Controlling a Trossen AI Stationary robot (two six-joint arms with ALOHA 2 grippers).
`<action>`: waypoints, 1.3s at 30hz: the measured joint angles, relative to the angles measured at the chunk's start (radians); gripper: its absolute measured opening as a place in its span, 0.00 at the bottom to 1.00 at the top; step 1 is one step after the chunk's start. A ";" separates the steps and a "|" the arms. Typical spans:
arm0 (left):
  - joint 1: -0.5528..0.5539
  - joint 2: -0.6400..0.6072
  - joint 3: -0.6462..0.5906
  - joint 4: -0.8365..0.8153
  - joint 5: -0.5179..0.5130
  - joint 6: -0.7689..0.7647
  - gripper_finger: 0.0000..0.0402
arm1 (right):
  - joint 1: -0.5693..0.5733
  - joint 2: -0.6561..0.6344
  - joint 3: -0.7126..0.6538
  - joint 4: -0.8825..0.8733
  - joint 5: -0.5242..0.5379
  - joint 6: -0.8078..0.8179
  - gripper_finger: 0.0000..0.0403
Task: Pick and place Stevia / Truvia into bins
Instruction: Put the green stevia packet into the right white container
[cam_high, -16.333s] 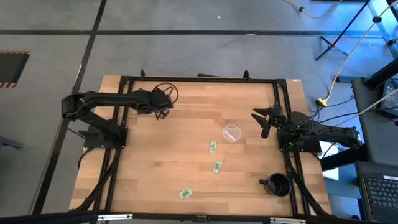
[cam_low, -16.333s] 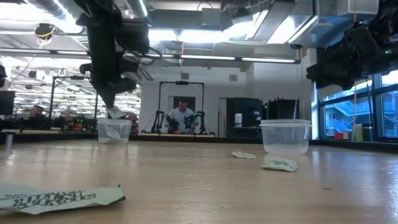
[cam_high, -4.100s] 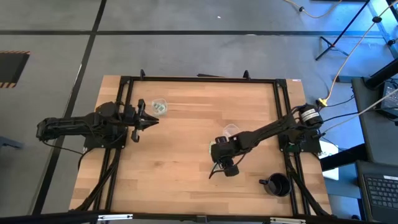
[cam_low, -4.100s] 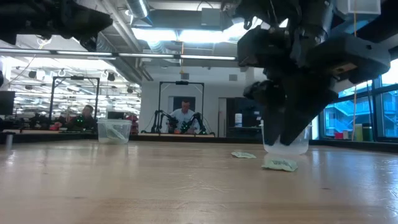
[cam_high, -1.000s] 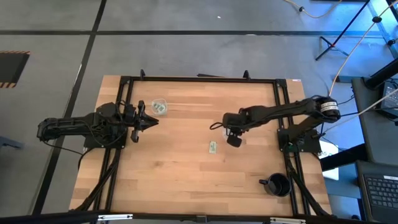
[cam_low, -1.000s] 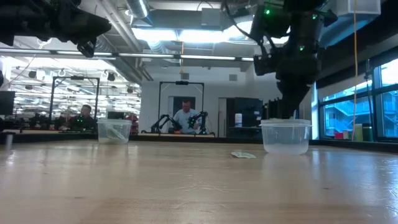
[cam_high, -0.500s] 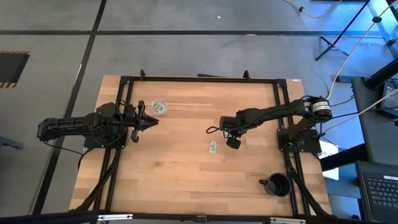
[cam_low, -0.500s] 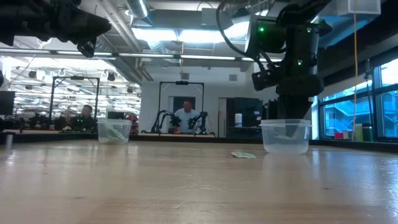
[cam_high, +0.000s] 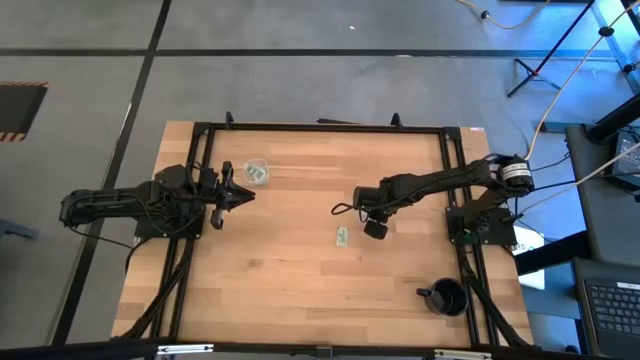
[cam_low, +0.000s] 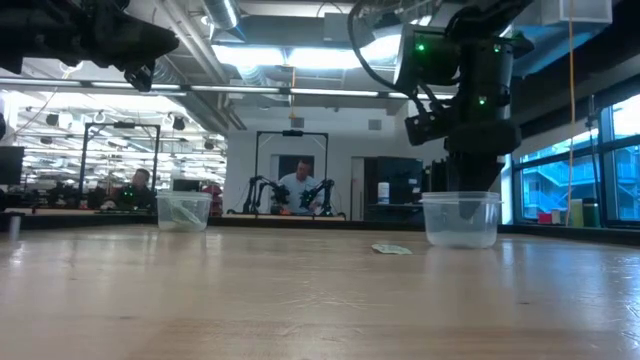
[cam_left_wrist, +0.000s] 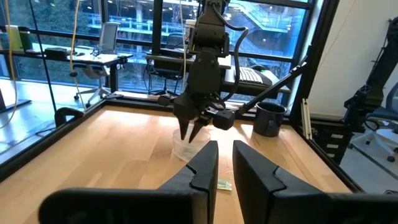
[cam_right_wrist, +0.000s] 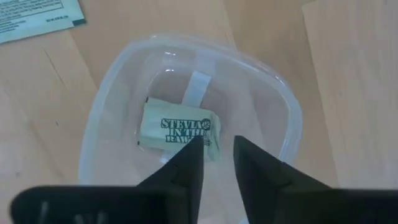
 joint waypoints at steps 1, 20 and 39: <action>0.000 0.000 0.000 0.000 0.000 -0.001 0.11 | 0.000 -0.002 0.000 -0.001 0.000 -0.001 0.24; 0.000 0.000 0.000 0.000 0.000 -0.003 0.11 | 0.001 -0.188 0.000 0.165 -0.003 -0.034 0.26; 0.000 0.000 0.000 0.000 0.000 -0.003 0.11 | 0.272 -0.154 0.001 0.446 0.055 -0.352 0.26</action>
